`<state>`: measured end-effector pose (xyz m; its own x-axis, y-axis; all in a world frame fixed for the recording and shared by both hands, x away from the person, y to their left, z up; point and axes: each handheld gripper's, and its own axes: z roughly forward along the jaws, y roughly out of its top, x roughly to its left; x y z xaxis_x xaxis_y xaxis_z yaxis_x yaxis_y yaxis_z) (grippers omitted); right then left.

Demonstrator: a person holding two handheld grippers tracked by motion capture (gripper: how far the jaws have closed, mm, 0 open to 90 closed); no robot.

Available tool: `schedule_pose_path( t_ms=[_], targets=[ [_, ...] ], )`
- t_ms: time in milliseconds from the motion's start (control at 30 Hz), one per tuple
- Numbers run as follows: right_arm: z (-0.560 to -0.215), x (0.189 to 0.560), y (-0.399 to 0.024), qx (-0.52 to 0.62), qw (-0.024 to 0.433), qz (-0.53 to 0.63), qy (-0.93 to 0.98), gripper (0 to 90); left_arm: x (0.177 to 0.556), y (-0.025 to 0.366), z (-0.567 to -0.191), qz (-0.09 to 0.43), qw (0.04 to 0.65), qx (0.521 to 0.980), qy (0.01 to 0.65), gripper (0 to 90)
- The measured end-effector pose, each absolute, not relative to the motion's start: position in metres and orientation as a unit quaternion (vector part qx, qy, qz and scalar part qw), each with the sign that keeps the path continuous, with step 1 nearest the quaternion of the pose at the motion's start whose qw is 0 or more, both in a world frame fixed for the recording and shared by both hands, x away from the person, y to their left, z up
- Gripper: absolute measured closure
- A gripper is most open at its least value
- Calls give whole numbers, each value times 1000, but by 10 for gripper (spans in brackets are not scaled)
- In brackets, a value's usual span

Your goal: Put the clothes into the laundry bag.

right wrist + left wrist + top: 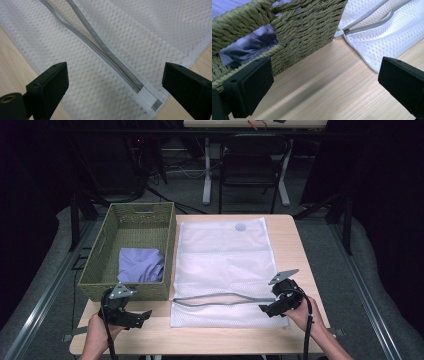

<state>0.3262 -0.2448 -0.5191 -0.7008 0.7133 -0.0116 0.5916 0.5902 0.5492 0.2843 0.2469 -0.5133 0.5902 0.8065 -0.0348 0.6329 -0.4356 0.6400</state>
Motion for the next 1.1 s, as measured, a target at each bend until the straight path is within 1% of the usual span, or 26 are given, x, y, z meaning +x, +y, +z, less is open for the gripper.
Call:
schedule_pose_path(
  t_ms=[267, 467, 633, 667, 1100],
  targets=[
    [-515, 331, -225, 343, 115, 270, 892, 75, 286, 242, -515, 133, 303, 845, 420, 1],
    [-520, 340, -207, 331, 106, 261, 901, 80, 286, 241, -515, 136, 301, 846, 419, 1],
    [-521, 348, -198, 318, 96, 258, 907, 45, 287, 241, -516, 136, 299, 846, 420, 1],
    [-522, 352, -194, 314, 90, 252, 911, 8, 287, 241, -516, 137, 297, 848, 418, 1],
    [-528, 367, -173, 302, 78, 243, 919, 0, 288, 240, -516, 131, 295, 849, 418, 1]
  ],
)
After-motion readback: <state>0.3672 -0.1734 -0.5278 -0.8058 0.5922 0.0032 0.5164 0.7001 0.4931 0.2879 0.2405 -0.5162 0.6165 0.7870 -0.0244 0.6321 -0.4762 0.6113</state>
